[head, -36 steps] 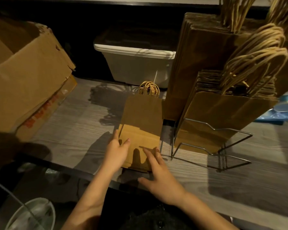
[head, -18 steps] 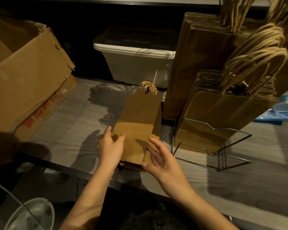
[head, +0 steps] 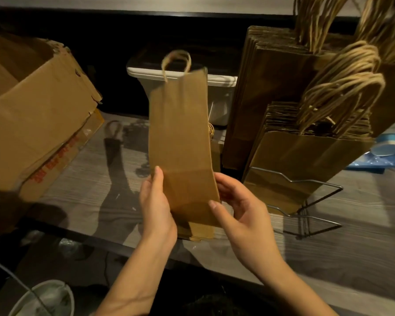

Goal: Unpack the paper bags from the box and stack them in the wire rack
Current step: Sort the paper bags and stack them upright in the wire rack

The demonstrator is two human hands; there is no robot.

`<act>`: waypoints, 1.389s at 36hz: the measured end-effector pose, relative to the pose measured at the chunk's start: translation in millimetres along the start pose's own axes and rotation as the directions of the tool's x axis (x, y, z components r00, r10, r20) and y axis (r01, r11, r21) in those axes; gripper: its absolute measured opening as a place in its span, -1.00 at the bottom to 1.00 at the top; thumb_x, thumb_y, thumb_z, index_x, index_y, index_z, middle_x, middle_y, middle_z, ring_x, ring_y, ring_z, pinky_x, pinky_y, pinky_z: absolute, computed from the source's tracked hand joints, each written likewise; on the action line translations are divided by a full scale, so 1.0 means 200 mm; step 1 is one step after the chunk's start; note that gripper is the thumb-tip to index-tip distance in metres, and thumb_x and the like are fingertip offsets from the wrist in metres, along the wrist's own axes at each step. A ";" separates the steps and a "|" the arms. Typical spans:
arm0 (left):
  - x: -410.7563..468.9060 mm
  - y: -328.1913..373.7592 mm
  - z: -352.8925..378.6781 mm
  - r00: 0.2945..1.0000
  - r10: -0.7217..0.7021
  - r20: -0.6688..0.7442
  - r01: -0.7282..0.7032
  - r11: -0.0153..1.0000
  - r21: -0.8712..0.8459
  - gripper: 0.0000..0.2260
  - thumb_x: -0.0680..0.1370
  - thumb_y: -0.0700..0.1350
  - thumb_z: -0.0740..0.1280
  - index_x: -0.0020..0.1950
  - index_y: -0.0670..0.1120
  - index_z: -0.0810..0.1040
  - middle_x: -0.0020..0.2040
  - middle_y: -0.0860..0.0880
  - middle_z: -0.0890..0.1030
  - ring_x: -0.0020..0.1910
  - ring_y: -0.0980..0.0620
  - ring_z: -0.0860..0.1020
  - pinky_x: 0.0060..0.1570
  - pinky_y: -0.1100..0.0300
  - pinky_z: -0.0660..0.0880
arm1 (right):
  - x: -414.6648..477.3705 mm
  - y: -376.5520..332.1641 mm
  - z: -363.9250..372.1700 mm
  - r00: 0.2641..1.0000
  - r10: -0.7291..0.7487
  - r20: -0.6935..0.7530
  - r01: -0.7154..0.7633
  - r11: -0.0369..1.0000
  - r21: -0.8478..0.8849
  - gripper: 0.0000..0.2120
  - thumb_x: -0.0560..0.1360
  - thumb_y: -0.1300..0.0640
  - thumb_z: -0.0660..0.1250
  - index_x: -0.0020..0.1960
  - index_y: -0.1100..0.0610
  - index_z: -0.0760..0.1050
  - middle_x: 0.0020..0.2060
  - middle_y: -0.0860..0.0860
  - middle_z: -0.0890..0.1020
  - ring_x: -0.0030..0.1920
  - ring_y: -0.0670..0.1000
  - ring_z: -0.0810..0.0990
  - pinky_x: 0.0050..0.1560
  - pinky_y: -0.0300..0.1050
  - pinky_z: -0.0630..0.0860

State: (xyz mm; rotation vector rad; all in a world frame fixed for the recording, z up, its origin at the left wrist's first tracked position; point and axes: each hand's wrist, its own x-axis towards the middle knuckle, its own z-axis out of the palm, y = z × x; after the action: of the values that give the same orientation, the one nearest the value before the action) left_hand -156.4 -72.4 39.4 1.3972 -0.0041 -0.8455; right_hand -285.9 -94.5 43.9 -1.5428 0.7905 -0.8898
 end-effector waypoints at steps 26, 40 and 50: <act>-0.31 0.09 0.50 0.748 0.367 0.553 -0.423 0.906 -0.029 -0.81 0.48 0.14 0.14 -0.07 0.39 0.51 0.02 0.33 0.60 0.13 0.31 0.52 0.18 0.29 0.45 | 0.10 0.04 -0.51 0.628 -0.554 -0.546 0.029 0.718 -0.695 -0.57 0.34 0.46 0.43 0.18 0.36 0.44 0.04 0.29 0.49 0.00 -0.12 0.41 0.07 -0.20 0.46; -0.26 -0.02 0.52 0.744 0.249 0.619 -0.392 0.914 0.104 -0.78 0.63 -0.01 0.08 0.01 0.38 0.29 -0.16 0.64 0.41 -0.07 0.68 0.35 -0.07 0.67 0.29 | 0.09 0.09 -0.56 0.664 -0.511 -0.546 -0.016 0.720 -0.694 -0.49 0.34 0.39 0.48 0.23 0.33 0.37 0.07 0.27 0.46 -0.04 -0.18 0.38 0.07 -0.55 0.28; -0.22 -0.04 0.51 0.645 0.281 0.710 -0.496 0.862 0.109 -0.65 0.63 -0.03 0.07 0.32 0.38 0.19 0.21 0.58 0.24 0.25 0.61 0.19 0.19 0.63 0.18 | 0.10 0.11 -0.54 0.795 -0.292 -0.532 0.006 0.880 -0.475 -0.23 0.44 0.36 0.38 0.51 0.13 0.05 0.43 0.11 0.27 0.41 0.02 0.32 0.38 0.09 0.35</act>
State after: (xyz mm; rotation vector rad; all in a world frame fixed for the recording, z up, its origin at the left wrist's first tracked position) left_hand -240.5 -135.7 76.9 1.2122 -1.0198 -0.9587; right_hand -370.1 -166.8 34.1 -1.7654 1.4209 -1.4251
